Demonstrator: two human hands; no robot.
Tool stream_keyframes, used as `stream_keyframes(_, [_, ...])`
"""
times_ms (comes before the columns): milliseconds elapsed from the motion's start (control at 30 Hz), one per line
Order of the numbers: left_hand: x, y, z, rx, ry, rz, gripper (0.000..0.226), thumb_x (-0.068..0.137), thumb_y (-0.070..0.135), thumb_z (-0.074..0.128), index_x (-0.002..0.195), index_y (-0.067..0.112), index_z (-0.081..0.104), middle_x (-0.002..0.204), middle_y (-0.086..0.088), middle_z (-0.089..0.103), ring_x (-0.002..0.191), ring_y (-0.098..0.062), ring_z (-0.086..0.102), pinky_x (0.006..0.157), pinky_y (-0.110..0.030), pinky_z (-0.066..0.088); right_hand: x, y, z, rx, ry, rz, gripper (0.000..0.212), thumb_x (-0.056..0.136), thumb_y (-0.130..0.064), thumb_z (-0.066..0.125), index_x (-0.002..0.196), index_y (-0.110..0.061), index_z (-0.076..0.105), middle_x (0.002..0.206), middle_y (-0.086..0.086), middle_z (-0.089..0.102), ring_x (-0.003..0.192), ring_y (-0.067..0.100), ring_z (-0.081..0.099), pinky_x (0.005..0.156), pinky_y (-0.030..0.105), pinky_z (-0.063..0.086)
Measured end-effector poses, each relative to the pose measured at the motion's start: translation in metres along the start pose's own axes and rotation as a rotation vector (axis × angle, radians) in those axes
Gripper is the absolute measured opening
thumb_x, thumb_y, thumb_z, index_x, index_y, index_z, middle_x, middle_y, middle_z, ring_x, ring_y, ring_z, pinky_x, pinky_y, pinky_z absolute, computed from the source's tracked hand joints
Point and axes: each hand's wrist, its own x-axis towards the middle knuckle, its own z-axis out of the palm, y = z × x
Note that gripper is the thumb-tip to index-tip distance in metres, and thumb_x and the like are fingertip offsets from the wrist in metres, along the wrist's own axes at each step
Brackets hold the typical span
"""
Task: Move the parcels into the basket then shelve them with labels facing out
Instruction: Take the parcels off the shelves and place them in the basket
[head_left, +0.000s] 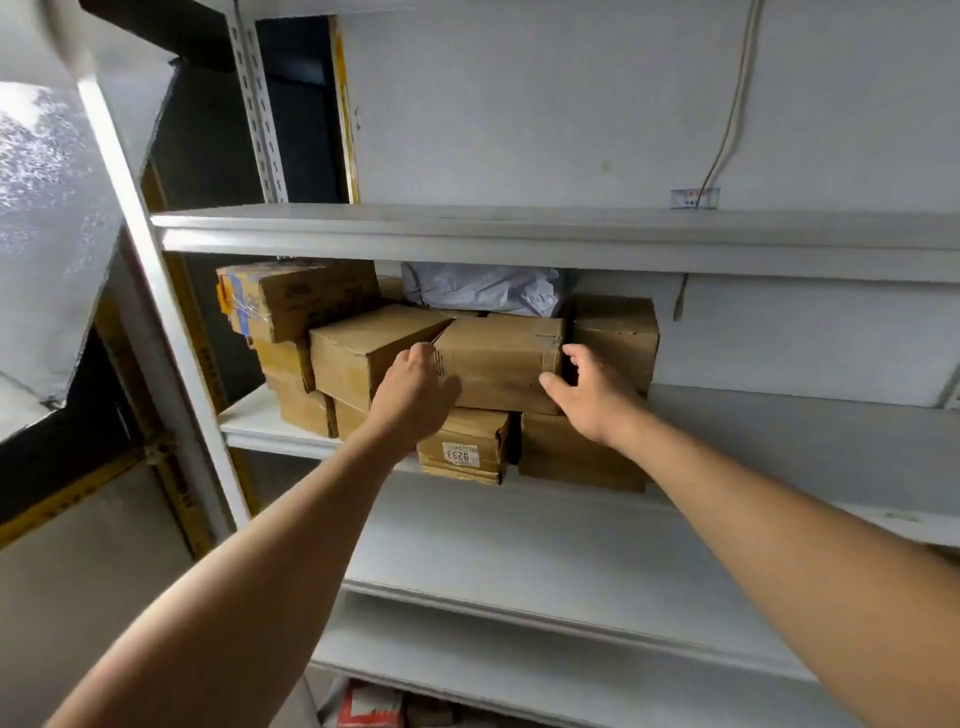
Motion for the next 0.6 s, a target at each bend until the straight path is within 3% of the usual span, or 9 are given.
stream_keyframes(167, [0.044,-0.024,0.016,-0.096,-0.063,-0.053,0.063,0.102,0.038,0.062,0.154,0.011,0.040,0.148,-0.014,0.054,0.130,-0.029,0.054,0.107,-0.041,0.045,0.026,-0.010,0.017,0.151,0.054,0.163,0.075,0.107,-0.055,0.049,0.167,-0.021,0.020,0.169,0.008,0.033,0.151,0.032,0.038,0.118,0.046,0.035])
stream_keyframes(233, [0.056,-0.029,0.022,-0.161,-0.103,-0.062,0.067,0.102,0.043,0.060,0.155,0.011,0.037,0.145,-0.015,0.056,0.129,-0.031,0.056,0.110,-0.044,0.048,0.033,-0.009,0.025,0.181,0.067,0.198,0.075,0.107,-0.056,0.048,0.167,-0.019,0.020,0.168,0.009,0.035,0.150,0.032,0.039,0.115,0.043,0.036])
stream_keyframes(333, [0.067,-0.036,0.029,-0.217,-0.135,-0.081,0.072,0.099,0.050,0.061,0.154,0.012,0.034,0.131,-0.014,0.065,0.112,-0.030,0.068,0.098,-0.049,0.059,0.044,-0.005,0.035,0.216,0.089,0.255,0.076,0.105,-0.060,0.049,0.164,-0.017,0.028,0.163,0.008,0.042,0.146,0.031,0.044,0.106,0.038,0.038])
stream_keyframes(400, [0.068,-0.038,0.035,-0.261,-0.162,-0.094,0.072,0.101,0.049,0.063,0.154,0.011,0.032,0.131,-0.014,0.066,0.108,-0.028,0.070,0.095,-0.045,0.061,0.050,0.001,0.041,0.242,0.086,0.292,0.082,0.102,-0.064,0.050,0.165,-0.017,0.028,0.164,0.008,0.041,0.148,0.031,0.042,0.114,0.043,0.038])
stream_keyframes(500, [0.067,-0.038,0.040,-0.289,-0.155,-0.103,0.075,0.100,0.046,0.067,0.156,0.011,0.031,0.138,-0.013,0.062,0.113,-0.027,0.067,0.097,-0.041,0.059,0.053,0.005,0.048,0.257,0.083,0.307,0.090,0.099,-0.070,0.052,0.166,-0.017,0.025,0.168,0.008,0.035,0.152,0.030,0.037,0.123,0.048,0.035])
stream_keyframes(600, [0.059,-0.035,0.040,-0.321,-0.118,-0.089,0.075,0.096,0.047,0.073,0.153,0.015,0.035,0.142,-0.011,0.059,0.122,-0.028,0.063,0.104,-0.047,0.056,0.052,0.011,0.050,0.334,0.112,0.293,0.095,0.092,-0.077,0.055,0.164,-0.021,0.030,0.165,0.003,0.041,0.149,0.028,0.041,0.120,0.047,0.037])
